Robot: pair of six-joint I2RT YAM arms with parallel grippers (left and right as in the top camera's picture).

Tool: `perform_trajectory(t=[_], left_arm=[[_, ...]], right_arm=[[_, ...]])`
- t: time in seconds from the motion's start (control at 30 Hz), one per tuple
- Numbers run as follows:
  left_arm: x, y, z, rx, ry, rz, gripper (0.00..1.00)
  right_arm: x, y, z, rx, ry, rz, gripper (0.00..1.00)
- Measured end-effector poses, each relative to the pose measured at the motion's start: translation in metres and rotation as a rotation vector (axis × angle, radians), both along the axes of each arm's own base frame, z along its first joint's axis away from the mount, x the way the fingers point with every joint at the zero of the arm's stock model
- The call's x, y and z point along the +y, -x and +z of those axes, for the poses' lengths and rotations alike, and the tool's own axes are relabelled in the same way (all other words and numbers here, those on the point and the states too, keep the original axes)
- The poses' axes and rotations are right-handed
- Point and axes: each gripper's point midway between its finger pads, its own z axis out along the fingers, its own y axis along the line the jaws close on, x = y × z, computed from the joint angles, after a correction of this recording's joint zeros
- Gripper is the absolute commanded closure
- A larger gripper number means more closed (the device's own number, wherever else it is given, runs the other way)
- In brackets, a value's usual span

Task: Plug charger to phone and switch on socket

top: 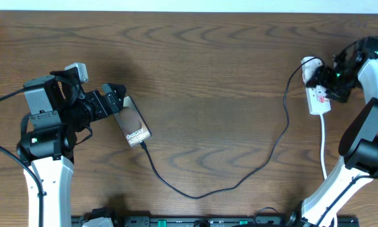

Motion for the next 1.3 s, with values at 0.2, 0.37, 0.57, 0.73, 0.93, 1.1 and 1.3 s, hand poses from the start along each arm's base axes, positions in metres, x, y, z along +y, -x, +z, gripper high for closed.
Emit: perform_trajectory(t=[0.2,0.37,0.57,0.73,0.93,1.1,1.3], left_arm=[[0.000,0.000,0.000,0.000,0.000,0.000,0.02],[0.000,0.000,0.000,0.000,0.000,0.000,0.02],[0.000,0.000,0.000,0.000,0.000,0.000,0.02],[0.000,0.000,0.000,0.000,0.000,0.000,0.02],[0.000,0.000,0.000,0.000,0.000,0.000,0.02],[0.000,0.000,0.000,0.000,0.000,0.000,0.02],[0.000,0.000,0.000,0.000,0.000,0.000,0.02]], right_arm=[[-0.022,0.027,0.031,0.137,0.128,-0.086,0.25],[-0.012,0.048,0.089,0.114,0.132,-0.150,0.29],[0.020,0.060,0.186,-0.127,0.119,-0.190,0.15],[0.054,0.082,0.257,-0.338,0.055,-0.161,0.01],[0.065,0.098,0.286,-0.429,0.045,-0.149,0.01],[0.066,0.098,0.287,-0.432,0.040,-0.147,0.01],[0.066,0.098,0.287,-0.433,0.038,-0.146,0.01]])
